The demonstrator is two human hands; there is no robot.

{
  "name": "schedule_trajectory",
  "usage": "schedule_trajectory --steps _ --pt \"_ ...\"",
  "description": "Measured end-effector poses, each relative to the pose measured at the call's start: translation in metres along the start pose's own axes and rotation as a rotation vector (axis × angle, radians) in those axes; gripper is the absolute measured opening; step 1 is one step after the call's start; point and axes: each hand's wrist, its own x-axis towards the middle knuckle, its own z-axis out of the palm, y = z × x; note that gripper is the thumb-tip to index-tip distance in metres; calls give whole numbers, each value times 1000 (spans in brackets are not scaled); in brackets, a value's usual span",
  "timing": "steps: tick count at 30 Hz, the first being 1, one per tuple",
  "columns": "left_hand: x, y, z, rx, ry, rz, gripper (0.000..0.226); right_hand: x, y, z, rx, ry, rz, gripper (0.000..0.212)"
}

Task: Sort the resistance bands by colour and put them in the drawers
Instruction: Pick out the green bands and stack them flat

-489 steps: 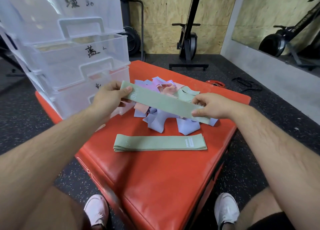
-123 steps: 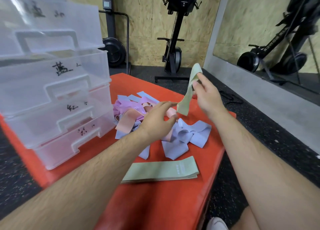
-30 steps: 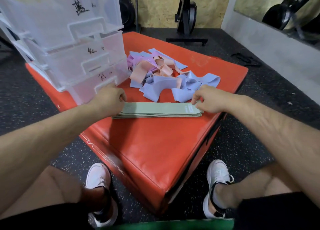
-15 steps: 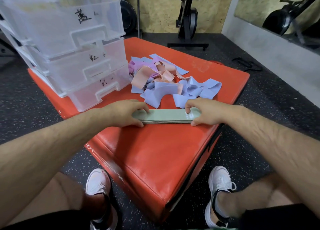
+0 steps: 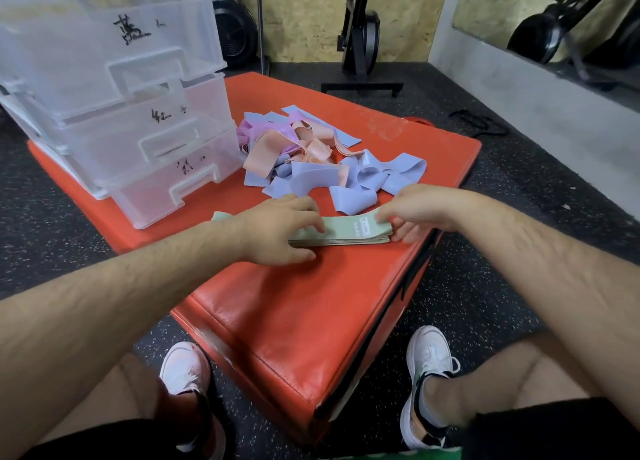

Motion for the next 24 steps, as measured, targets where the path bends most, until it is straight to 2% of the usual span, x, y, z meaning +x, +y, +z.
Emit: schedule_trajectory --steps 4,9,12,17,22,24 --pt "2 -5 4 -46 -57 -36 48 4 -3 8 180 -35 83 22" --pt "1 -7 7 -80 -39 -52 50 7 -6 9 237 -91 168 16" --pt "-1 -7 8 -90 -19 -51 52 6 -9 10 241 -83 140 14" --pt "3 -1 8 -119 -28 -22 51 -3 -10 -12 248 -143 49 26" --pt "18 11 9 -135 4 13 39 -19 -1 -41 242 -50 47 23" --pt "24 14 10 -108 -10 19 39 -25 4 -44 244 -61 49 26"
